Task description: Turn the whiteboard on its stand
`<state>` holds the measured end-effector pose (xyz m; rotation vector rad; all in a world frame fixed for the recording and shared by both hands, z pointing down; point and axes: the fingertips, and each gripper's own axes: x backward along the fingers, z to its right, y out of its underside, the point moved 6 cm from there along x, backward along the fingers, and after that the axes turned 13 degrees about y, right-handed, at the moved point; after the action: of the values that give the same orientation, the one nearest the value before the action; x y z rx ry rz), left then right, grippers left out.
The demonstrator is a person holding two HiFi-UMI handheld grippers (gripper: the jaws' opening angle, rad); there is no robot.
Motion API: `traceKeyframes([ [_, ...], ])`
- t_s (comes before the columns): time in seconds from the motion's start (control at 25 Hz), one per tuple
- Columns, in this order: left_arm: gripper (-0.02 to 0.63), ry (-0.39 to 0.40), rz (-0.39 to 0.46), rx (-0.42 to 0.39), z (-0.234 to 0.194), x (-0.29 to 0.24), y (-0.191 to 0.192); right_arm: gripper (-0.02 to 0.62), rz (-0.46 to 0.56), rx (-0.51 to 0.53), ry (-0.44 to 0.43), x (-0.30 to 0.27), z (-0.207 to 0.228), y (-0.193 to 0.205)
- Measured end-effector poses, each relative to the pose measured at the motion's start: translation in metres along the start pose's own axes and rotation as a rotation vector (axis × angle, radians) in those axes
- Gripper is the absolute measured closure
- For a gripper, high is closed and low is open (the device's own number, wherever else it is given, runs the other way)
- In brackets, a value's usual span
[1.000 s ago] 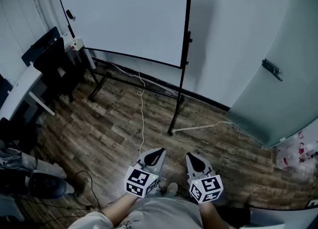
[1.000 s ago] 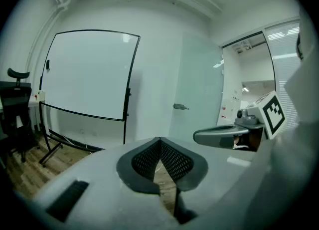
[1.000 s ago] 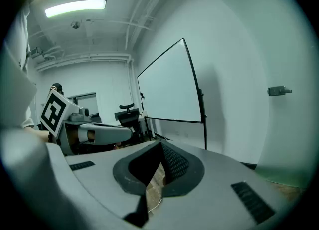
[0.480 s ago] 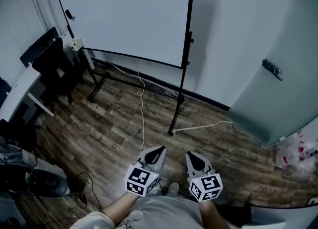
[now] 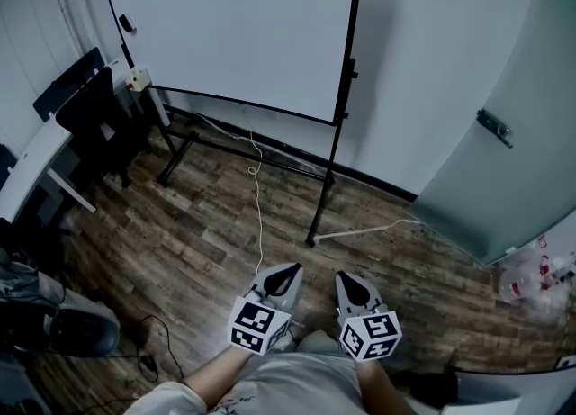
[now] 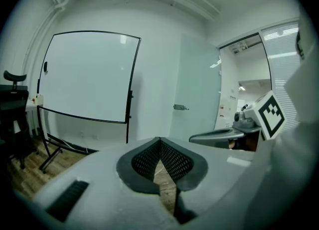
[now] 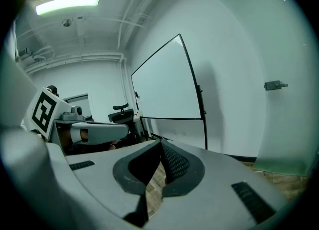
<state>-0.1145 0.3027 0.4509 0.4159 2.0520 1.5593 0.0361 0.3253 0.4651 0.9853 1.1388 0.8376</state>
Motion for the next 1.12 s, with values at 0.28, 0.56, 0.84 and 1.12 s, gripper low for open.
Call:
traceKeyframes([
  [0.28,0.595,0.015,-0.011,0.010,-0.015,-0.002,0.005,0.589,-0.026,-0.006,0.009,-0.017,-0.005,0.007],
  [0.56,0.595,-0.002,-0.015,0.009,-0.051,-0.039,0.000,0.589,-0.017,0.002,-0.002,-0.066,0.015,-0.001],
  [0.84,0.595,-0.025,-0.012,0.013,-0.113,-0.099,-0.027,0.589,0.014,0.021,-0.019,-0.147,0.049,-0.040],
  [1.12,0.595,-0.063,0.009,0.012,-0.174,-0.166,-0.072,0.589,0.039,0.036,-0.059,-0.230,0.094,-0.095],
])
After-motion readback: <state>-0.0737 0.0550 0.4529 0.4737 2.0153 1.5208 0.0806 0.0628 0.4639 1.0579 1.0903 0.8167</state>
